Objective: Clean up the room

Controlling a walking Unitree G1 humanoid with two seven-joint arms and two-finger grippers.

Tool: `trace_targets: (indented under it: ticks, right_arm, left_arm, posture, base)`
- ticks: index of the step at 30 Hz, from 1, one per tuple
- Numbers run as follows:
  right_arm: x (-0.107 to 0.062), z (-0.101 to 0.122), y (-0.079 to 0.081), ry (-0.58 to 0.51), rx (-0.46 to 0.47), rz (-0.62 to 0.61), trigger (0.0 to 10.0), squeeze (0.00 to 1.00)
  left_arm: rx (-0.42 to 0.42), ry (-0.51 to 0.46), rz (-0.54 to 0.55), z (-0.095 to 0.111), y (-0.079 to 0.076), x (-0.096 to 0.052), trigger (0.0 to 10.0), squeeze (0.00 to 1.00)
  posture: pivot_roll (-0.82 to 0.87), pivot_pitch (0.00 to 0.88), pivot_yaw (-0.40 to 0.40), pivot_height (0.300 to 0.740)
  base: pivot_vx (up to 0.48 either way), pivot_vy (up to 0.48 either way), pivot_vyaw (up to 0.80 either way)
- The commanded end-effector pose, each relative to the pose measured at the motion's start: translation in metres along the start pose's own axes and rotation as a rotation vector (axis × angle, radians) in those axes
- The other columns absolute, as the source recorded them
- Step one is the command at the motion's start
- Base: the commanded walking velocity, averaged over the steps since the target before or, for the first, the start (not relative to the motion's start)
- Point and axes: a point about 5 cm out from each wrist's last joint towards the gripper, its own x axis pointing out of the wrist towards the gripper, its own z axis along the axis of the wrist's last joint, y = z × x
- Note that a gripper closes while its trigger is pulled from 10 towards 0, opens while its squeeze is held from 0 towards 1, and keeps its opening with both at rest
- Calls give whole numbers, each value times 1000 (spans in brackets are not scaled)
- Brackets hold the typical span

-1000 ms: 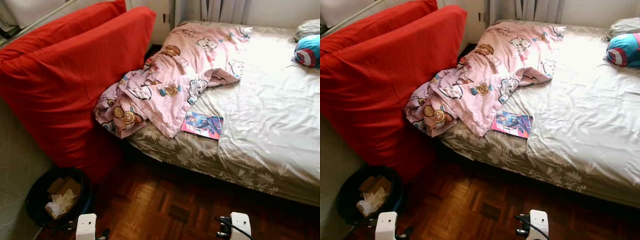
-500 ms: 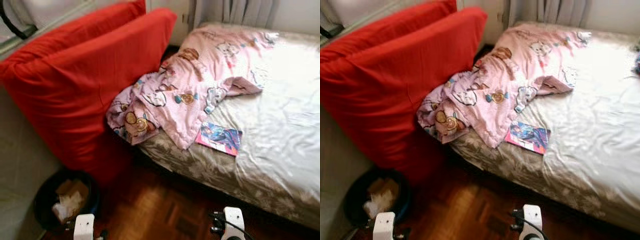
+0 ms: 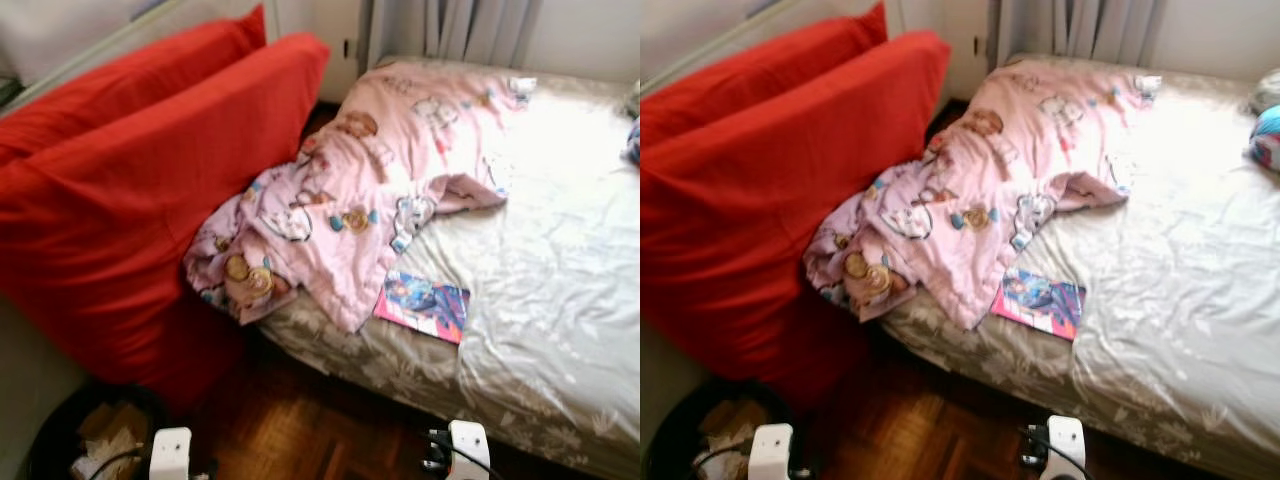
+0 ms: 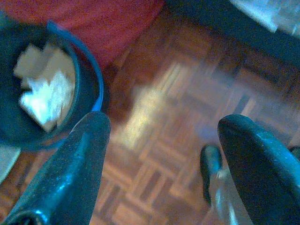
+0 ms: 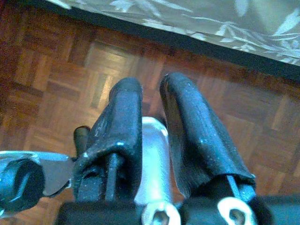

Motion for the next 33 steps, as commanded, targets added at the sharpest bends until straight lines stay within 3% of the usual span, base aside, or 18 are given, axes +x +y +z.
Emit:
trace_targets:
  ticks: [1, 6, 19, 25, 26, 28, 30, 32, 33]
  right_arm:
    - [-2, -3, -5, 1, 8, -9, 10000, 0]
    - [-2, 0, -4, -19, 6, 6, 10000, 0]
    - [-2, 7, -6, -85, -23, 58, 10000, 0]
    - [-4, 14, -8, -157, -25, 85, 10000, 0]
    - [-5, 15, -8, -186, -22, 91, 10000, 0]
    - [-5, 15, -8, -186, -22, 91, 10000, 0]
    - [-6, 16, -7, -210, -13, 93, 10000, 0]
    - [-6, 16, -7, -210, -13, 93, 10000, 0]
    - [-6, 17, -6, -228, -11, 96, 10000, 0]
  left_arm:
    - [-16, 49, -1, -15, -2, -5, 10000, 0]
    - [-29, 52, -5, -15, -2, -5, 10000, 0]
    - [-95, 33, -20, -16, -8, -5, 10000, 0]
    - [-126, -38, -17, 0, -5, -1, 10000, 0]
    - [-133, -102, -20, 11, -3, 1, 10000, 0]
    - [-133, -102, -20, 11, -3, 1, 10000, 0]
    - [-137, -181, -14, 23, 1, 1, 10000, 0]
    - [-137, -181, -14, 23, 1, 1, 10000, 0]
    - [-141, -258, -12, 35, 2, 1, 10000, 0]
  posture:
    - [-69, 129, 55, 740]
    - [-71, 133, 49, 740]
    - [-87, 150, 19, 740]
    - [-78, 154, 3, 740]
    - [-57, 156, -4, 740]
    - [-57, 156, -4, 740]
    - [-48, 156, -7, 740]
    - [-48, 156, -7, 740]
    - [-37, 155, -12, 740]
  base:
    - [307, 0, 0]
    - [303, 0, 0]
    - [0, 0, 0]
    - [0, 0, 0]
    - [0, 0, 0]
    - [0, 0, 0]
    - [0, 0, 0]
    - [0, 0, 0]
    - [0, 0, 0]
